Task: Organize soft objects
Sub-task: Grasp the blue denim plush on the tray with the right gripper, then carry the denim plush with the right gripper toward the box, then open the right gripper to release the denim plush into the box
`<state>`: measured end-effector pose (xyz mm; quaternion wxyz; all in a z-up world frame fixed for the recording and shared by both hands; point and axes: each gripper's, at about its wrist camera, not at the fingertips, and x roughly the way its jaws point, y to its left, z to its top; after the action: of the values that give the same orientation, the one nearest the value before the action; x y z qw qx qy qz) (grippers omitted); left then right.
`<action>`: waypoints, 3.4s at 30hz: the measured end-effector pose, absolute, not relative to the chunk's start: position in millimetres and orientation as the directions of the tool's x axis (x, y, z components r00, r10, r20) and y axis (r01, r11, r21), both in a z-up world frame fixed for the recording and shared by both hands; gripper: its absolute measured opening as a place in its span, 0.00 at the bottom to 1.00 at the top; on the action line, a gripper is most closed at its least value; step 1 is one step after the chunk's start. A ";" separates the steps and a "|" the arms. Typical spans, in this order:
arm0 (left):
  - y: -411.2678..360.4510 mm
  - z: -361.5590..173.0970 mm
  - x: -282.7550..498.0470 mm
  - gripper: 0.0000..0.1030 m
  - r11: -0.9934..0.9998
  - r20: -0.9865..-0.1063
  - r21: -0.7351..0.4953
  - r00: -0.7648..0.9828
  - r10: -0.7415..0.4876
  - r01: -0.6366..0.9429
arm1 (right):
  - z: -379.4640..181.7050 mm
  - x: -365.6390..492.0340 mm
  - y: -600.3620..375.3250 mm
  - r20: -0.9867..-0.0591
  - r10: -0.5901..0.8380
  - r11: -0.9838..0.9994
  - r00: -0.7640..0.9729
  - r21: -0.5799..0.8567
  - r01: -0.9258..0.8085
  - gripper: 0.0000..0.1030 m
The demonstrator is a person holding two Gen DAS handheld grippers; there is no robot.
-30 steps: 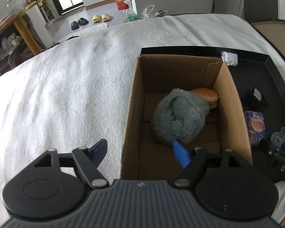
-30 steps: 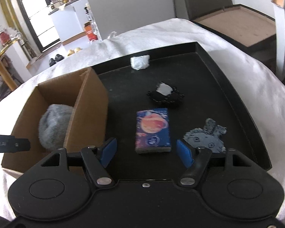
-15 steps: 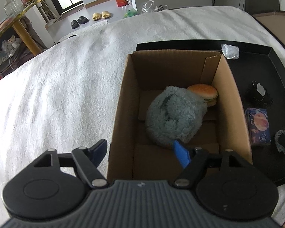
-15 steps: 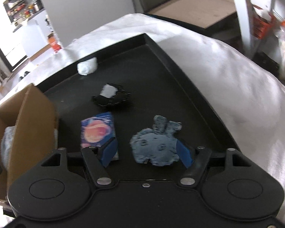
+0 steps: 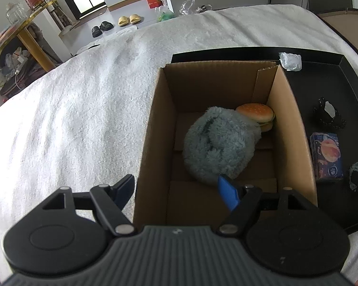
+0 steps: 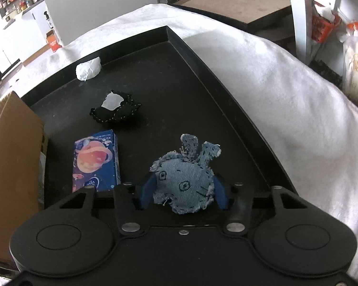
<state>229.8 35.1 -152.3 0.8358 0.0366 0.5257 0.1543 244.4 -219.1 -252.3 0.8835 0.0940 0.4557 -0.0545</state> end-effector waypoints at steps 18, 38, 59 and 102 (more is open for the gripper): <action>51.2 -142.0 218.6 0.73 0.950 -0.864 0.193 0.417 0.283 -0.245 | -220.0 238.3 -214.9 -0.792 0.052 0.979 0.608 0.161 0.126 0.38; 76.0 -130.8 208.5 0.73 0.953 -0.864 0.115 0.446 0.235 -0.280 | -170.8 230.2 -171.1 -0.737 0.102 0.992 0.669 0.130 -0.009 0.38; 90.7 -139.4 196.3 0.61 0.964 -0.865 -0.021 0.489 0.116 -0.267 | -133.4 220.4 -93.1 -0.694 0.298 0.954 0.656 0.192 -0.231 0.39; 119.4 -157.2 191.8 0.15 0.941 -0.879 -0.163 0.478 -0.001 -0.297 | -149.0 227.7 -49.9 -0.738 0.499 0.865 0.454 0.455 -0.211 0.53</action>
<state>191.8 119.4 -157.2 0.8467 -0.1482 0.5035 0.0873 227.7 -49.9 -149.0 0.8390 0.1508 0.4780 0.2116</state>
